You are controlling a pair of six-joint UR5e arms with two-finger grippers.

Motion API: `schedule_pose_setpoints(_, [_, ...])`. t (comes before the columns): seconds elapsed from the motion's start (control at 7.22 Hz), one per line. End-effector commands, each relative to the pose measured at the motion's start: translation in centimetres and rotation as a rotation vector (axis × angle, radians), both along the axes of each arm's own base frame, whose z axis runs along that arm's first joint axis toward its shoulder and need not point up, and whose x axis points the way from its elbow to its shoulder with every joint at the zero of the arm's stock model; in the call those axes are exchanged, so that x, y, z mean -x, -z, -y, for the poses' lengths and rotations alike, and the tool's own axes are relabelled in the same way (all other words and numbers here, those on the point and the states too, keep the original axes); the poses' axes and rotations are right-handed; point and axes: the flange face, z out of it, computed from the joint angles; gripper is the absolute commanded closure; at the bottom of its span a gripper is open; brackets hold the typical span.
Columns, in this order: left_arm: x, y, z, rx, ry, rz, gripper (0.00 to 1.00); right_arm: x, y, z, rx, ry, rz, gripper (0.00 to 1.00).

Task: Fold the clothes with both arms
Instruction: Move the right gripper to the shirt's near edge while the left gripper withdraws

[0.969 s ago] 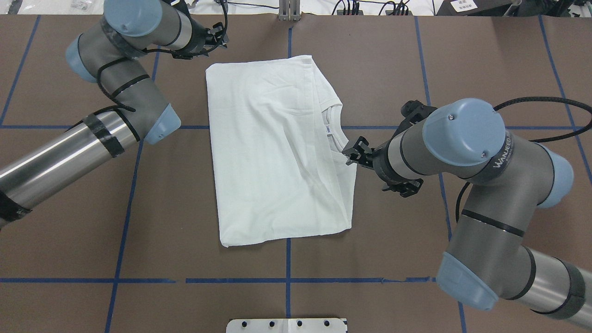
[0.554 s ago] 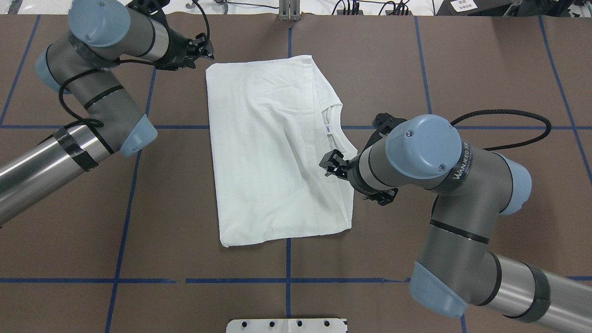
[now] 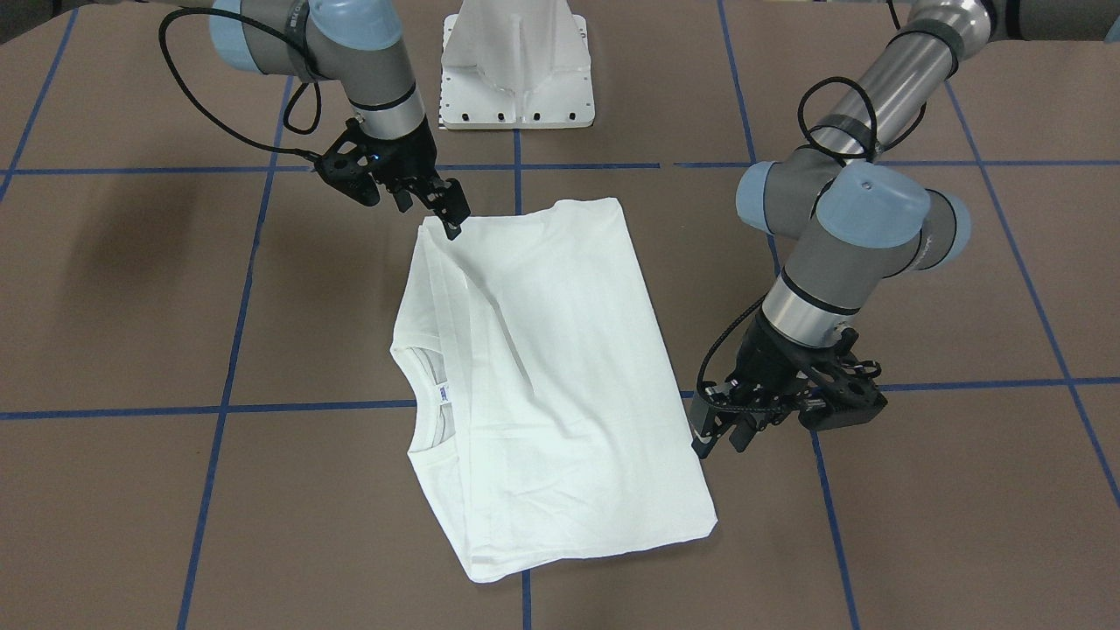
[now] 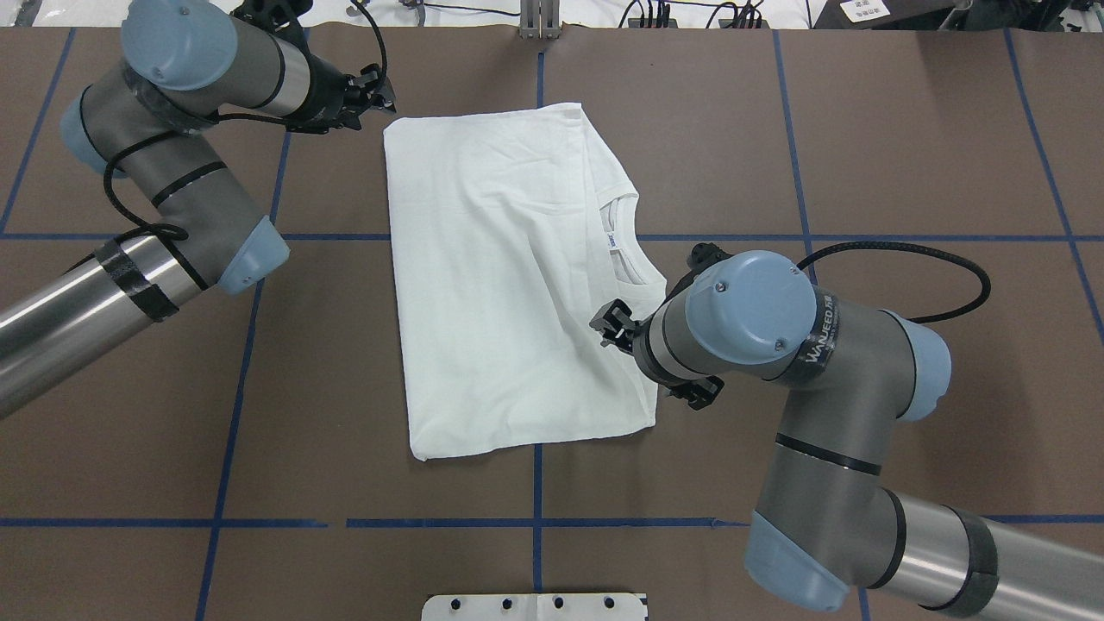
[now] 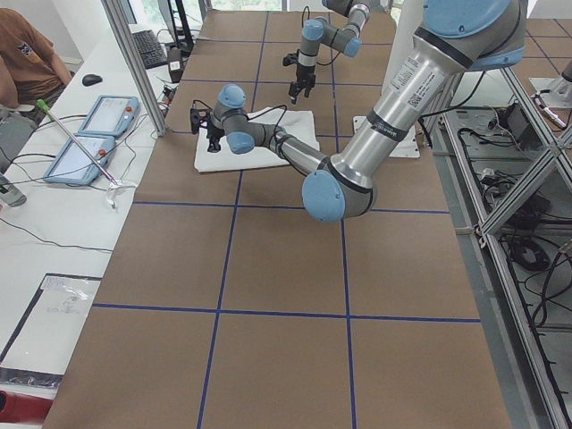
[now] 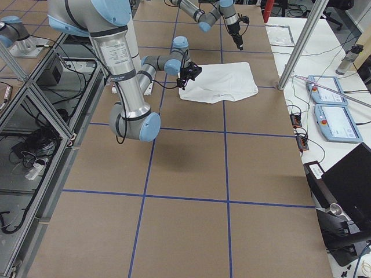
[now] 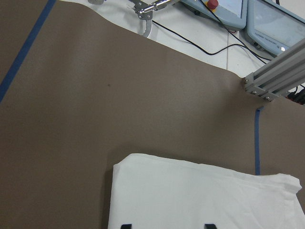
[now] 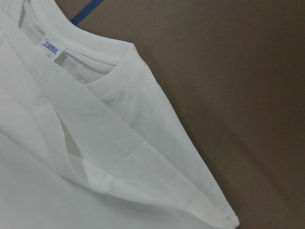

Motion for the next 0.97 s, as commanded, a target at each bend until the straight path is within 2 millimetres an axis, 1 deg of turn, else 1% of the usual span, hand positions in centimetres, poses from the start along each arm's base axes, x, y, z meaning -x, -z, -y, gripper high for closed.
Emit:
schedule_pose_setpoints(0.0, [0.0,0.0,0.0,0.002,0.002,-0.001,0.41,1.8,-2.2,-0.4,0.011,0.004,-0.049,0.02])
schedule_pose_setpoints(0.42, [-0.1,0.1,0.0,0.000,0.000,-0.002,0.40,2.5,-2.2,-1.7,-0.016,0.048,-0.036,0.09])
schedule_pose_setpoints(0.55, [-0.1,0.1,0.0,0.001,0.000,-0.002,0.40,2.5,-2.9,-1.9,-0.031,0.063,-0.036,0.11])
schedule_pose_setpoints(0.83, [-0.1,0.0,-0.1,0.004,-0.001,-0.003,0.40,2.7,-3.3,-2.5,-0.030,0.074,-0.040,0.13])
